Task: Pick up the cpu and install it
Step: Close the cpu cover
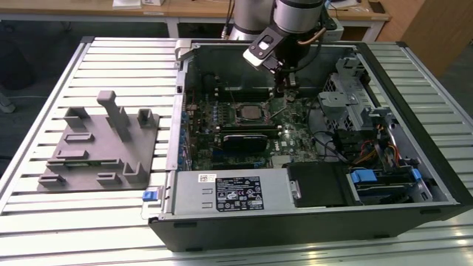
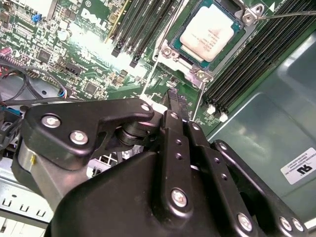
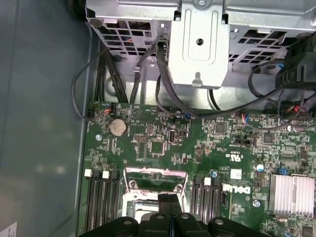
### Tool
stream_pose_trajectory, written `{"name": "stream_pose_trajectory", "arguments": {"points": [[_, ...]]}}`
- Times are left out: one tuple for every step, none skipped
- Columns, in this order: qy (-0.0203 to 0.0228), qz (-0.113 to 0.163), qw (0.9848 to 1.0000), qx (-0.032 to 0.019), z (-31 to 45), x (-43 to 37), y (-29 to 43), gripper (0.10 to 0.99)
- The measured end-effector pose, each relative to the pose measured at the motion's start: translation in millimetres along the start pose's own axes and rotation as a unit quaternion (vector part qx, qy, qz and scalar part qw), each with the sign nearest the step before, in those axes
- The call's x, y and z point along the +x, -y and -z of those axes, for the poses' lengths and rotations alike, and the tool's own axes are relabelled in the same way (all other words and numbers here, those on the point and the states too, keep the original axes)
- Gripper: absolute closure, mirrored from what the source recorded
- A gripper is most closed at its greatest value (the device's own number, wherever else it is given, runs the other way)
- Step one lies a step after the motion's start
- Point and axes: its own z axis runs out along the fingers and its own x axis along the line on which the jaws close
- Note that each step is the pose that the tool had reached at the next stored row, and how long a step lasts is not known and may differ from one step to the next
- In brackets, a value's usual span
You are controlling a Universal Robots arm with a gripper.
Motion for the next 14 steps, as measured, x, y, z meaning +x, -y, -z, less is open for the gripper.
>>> {"name": "stream_pose_trajectory", "arguments": {"points": [[0.0, 0.0, 1.0, 0.0, -0.4, 0.0, -0.4, 0.98], [0.0, 0.0, 1.0, 0.0, -0.8, -0.1, -0.9, 0.98], [0.0, 0.0, 1.0, 0.0, -1.2, -0.1, -1.5, 0.98], [0.0, 0.0, 1.0, 0.0, -1.6, -0.2, -2.2, 0.98], [0.0, 0.0, 1.0, 0.0, -1.9, -0.2, -2.9, 0.98], [0.0, 0.0, 1.0, 0.0, -2.4, -0.3, -3.5, 0.98], [0.0, 0.0, 1.0, 0.0, -2.7, -0.3, -4.0, 0.98], [0.0, 0.0, 1.0, 0.0, -3.2, -0.4, -4.5, 0.98], [0.0, 0.001, 1.0, 0.0, -3.6, -0.4, -5.2, 0.98], [-0.0001, 0.001, 1.0, 0.0, -4.1, -0.4, -6.2, 0.98], [0.0, 0.001, 1.0, 0.0001, -4.6, -0.5, -7.1, 0.98], [0.0, 0.001, 1.0, 0.0001, -5.4, -0.5, -8.5, 0.98], [0.0, 0.001, 1.0, 0.0002, -6.1, -0.4, -9.6, 0.98], [0.0, 0.001, 1.0, 0.0002, -6.6, -0.2, -10.6, 0.98]]}}
